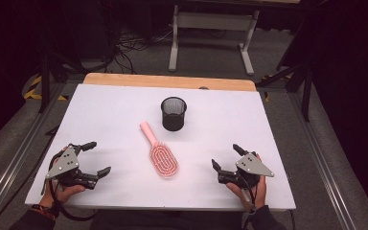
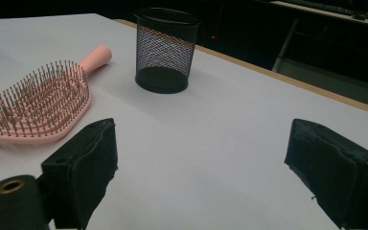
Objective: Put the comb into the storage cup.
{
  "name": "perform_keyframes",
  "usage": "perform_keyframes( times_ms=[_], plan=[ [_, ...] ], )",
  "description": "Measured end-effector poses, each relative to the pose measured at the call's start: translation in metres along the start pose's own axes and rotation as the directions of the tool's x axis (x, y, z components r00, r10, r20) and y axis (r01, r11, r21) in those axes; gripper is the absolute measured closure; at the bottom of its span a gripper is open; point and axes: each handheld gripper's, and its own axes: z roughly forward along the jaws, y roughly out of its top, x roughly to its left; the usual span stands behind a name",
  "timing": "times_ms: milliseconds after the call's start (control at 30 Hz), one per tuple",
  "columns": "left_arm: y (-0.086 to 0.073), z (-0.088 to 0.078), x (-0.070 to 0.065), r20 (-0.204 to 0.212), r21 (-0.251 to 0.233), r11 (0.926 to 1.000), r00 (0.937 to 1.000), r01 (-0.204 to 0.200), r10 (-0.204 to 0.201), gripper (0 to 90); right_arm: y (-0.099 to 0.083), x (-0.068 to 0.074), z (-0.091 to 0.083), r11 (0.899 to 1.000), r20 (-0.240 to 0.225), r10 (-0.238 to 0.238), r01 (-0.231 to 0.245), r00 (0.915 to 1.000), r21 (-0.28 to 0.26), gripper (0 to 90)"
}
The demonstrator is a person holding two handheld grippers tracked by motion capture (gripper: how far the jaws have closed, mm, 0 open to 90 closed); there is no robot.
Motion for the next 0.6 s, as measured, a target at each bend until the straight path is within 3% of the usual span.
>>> perform_keyframes(
  times_ms=[300,600],
  plan=[
    [-0.0004,0.0001,-0.0004,0.026,-0.012,0.9999,0.9996,0.012,-0.011,5.6,0.0017,0.0023,-0.0013,1.000,0.006,-0.014,0.014,0.9999,-0.006,11.8],
    [-0.0010,0.0019,-0.0007,0.038,0.001,0.9999,0.9992,0.010,-0.010,8.2,-0.0002,-0.0007,0.0010,0.999,0.004,0.032,-0.032,0.9995,-0.005,14.7]
  ],
)
